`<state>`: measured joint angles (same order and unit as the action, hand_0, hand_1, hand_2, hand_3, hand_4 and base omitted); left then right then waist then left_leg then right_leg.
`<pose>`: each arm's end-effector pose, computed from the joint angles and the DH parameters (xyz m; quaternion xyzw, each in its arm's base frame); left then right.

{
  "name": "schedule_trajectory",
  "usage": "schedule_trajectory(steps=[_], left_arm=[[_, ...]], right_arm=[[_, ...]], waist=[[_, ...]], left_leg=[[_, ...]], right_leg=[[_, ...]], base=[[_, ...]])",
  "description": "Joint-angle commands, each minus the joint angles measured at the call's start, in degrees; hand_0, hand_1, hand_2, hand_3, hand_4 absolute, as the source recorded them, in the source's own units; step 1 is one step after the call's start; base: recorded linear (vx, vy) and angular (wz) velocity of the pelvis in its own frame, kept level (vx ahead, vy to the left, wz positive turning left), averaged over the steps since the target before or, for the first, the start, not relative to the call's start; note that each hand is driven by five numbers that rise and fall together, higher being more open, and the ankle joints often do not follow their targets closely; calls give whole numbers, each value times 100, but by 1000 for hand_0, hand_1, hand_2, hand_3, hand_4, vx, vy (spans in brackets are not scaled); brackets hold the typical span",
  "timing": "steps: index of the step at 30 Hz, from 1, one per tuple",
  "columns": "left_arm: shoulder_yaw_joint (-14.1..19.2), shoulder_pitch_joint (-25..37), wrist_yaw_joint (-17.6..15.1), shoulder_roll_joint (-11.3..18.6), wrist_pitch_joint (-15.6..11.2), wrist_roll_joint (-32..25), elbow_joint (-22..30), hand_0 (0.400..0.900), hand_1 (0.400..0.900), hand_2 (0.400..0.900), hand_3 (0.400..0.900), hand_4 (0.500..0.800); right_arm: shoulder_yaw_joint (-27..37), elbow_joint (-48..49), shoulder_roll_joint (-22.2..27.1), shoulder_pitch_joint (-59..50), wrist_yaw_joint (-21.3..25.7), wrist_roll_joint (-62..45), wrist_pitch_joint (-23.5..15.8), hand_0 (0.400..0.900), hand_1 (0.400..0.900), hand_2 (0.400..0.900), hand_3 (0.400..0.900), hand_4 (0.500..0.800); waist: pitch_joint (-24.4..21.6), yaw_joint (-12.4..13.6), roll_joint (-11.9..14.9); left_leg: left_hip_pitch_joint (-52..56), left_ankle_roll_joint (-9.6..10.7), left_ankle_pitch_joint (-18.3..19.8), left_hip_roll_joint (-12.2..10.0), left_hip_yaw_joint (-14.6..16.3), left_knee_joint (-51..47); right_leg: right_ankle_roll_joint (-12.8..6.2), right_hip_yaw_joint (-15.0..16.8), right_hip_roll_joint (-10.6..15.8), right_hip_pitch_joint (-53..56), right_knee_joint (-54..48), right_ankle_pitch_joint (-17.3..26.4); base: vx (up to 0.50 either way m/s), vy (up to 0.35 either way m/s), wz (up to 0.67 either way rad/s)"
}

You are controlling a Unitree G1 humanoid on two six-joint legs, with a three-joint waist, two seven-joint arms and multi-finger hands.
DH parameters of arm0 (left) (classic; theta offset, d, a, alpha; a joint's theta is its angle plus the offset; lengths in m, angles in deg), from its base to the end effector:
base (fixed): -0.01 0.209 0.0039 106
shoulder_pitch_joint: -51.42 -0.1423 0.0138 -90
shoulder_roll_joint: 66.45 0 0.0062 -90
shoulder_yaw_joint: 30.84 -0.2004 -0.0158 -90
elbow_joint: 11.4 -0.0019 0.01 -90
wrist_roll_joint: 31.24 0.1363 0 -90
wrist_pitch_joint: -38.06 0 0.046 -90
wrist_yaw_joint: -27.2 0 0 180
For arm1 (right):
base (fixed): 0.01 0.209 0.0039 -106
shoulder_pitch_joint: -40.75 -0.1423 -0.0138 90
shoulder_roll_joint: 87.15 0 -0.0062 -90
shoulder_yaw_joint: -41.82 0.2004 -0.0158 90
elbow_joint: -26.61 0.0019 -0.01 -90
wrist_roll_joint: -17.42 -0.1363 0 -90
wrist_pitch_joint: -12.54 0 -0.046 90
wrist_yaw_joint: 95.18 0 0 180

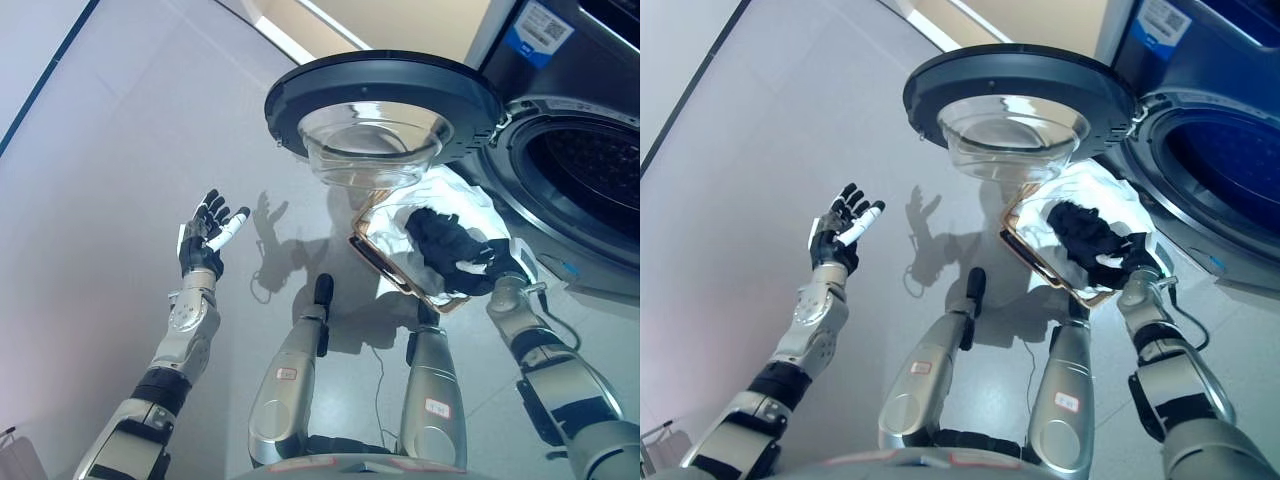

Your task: Put the clothes in the basket into the washing machine.

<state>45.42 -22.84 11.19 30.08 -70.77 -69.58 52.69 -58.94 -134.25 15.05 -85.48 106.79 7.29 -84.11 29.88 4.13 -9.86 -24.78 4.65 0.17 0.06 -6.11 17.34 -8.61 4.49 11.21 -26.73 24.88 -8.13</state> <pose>0.2525 0.2073 0.0253 -0.1067 -0.0224 0.1168 0.9871 0.2853 -0.2818 0.0140 -0.2325 0.1941 -0.2659 0.9152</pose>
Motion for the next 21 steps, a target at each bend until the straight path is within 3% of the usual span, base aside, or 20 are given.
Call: schedule_trajectory(steps=[1, 9, 14, 21], left_arm=[[530, 222, -215, -116, -398, 3, 385, 900, 900, 900, 900, 800], [429, 62, -159, -286, -340, -59, 556, 900, 900, 900, 900, 800], [403, 68, -122, -325, -313, -166, 570, 900, 900, 900, 900, 800], [428, 38, -11, -216, -338, -273, 591, 900, 900, 900, 900, 800]], right_arm=[[479, 108, 234, -345, 168, -1513, -685, 400, 400, 400, 400, 500], [1672, 292, -35, -833, -338, -4554, -1471, 400, 400, 400, 400, 500], [2263, 457, 80, -1069, -637, -5793, -1879, 400, 400, 400, 400, 500], [2676, 628, 1085, -1489, -648, -6248, -2194, 400, 400, 400, 400, 500]], waist=[[-9, -71, -419], [-11, -93, -710], [-68, -86, -849], [-263, -51, -877]], left_leg=[[-303, 305, -537, -337, -297, -350], [-311, 355, -481, -263, -204, -400], [-338, 387, -546, -235, -194, -484], [-222, 449, -581, -243, -240, -745]], right_leg=[[-30, 163, 281, 97, -67, 350], [-22, 276, 376, -47, 52, 220], [-34, 306, 406, -143, 83, 229], [-57, 229, 455, -83, 98, 92]], base=[[15, 12, -4], [10, 2, 1], [19, 3, 3], [44, -15, 5]])
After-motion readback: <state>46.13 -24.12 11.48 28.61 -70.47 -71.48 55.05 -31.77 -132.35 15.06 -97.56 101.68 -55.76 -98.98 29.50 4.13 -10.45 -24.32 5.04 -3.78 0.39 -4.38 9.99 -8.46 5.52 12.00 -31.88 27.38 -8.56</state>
